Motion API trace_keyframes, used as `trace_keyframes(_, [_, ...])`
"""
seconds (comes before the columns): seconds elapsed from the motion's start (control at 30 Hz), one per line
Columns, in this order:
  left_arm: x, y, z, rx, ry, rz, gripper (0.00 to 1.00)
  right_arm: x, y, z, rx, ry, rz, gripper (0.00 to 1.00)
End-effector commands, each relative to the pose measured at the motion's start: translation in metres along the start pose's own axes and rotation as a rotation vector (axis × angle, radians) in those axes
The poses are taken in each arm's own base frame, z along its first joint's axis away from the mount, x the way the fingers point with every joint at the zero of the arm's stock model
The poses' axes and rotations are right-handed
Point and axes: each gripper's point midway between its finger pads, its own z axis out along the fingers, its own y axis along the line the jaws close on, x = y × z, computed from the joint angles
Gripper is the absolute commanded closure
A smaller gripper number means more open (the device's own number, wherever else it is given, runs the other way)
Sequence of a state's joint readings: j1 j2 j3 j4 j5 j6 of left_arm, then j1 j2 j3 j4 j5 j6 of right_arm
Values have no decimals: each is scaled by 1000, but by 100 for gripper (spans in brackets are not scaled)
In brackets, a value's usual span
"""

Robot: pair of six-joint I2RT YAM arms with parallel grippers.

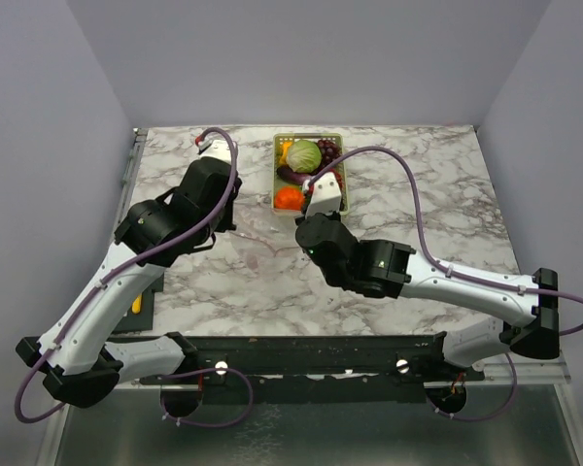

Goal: Place the food in the zip-top bag and seal the zipper
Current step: Open the zipper of the food storage bag at the center of the board.

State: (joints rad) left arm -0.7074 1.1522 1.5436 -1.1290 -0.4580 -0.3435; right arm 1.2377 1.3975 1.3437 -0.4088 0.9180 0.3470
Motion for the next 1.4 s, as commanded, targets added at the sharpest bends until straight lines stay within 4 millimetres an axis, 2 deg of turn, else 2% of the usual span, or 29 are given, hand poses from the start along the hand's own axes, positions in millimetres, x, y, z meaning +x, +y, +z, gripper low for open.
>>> trace_keyframes(0.0, [-9,35,-14,-154,-28,33,100,12,-25,-6,83,21,-12,99])
trace_keyframes(0.1, [-14,37,-17,-164,-42,38,100,18,-23,-5,75,32,-7,100])
trace_keyframes(0.33, [-22,38,-13,-183,-49,59,100,29,-2,3,9,46,20,99])
trace_keyframes(0.57, [-26,36,-10,-183,-69,51,100,49,9,20,-26,72,36,99])
trace_keyframes(0.77, [-21,39,1,-229,-66,60,100,69,17,40,-92,122,69,99])
trace_keyframes(0.93, [-23,34,9,-226,-78,56,100,84,36,59,-165,165,106,99])
trace_keyframes(1.13, [-13,29,33,-253,-50,95,100,94,54,85,-199,199,142,99])
trace_keyframes(1.23, [-10,31,42,-286,-52,105,100,98,55,99,-200,210,178,99])
trace_keyframes(1.37, [-17,30,44,-299,-76,93,100,95,55,117,-213,210,235,99])
